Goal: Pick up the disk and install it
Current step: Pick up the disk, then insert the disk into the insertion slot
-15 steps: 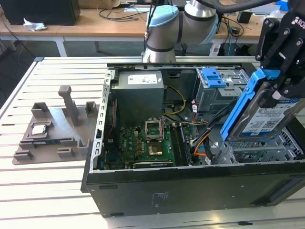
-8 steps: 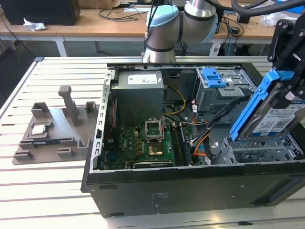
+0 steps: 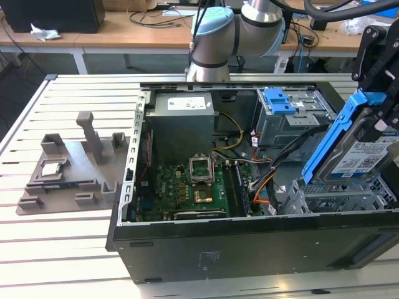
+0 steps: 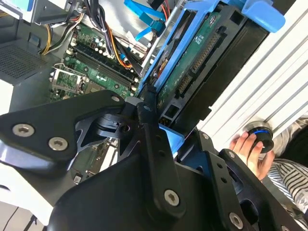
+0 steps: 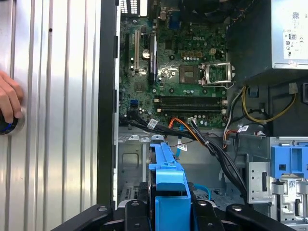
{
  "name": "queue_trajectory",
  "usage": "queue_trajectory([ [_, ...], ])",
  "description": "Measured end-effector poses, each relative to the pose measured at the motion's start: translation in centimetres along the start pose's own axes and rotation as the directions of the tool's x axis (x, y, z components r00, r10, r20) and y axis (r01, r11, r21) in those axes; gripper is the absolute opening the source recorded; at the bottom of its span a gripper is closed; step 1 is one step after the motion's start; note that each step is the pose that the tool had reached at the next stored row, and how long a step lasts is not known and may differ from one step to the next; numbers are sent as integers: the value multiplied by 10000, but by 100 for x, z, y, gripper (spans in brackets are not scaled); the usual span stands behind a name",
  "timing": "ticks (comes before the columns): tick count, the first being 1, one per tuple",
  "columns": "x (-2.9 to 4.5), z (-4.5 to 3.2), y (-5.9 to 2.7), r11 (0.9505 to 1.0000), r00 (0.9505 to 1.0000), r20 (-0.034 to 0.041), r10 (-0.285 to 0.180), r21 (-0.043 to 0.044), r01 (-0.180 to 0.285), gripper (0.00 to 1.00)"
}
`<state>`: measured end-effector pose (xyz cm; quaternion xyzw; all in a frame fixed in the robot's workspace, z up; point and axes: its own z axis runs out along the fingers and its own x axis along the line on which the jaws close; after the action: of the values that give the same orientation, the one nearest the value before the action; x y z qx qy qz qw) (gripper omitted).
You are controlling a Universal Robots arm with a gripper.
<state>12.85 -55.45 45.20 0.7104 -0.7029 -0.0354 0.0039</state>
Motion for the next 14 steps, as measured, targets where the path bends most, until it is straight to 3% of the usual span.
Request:
queue_trajectory([
  [7, 0, 0, 0, 10000, 10000, 0, 1, 0, -1, 36],
  [14, 4, 48, -3, 10000, 10000, -3, 2, 0, -2, 36],
])
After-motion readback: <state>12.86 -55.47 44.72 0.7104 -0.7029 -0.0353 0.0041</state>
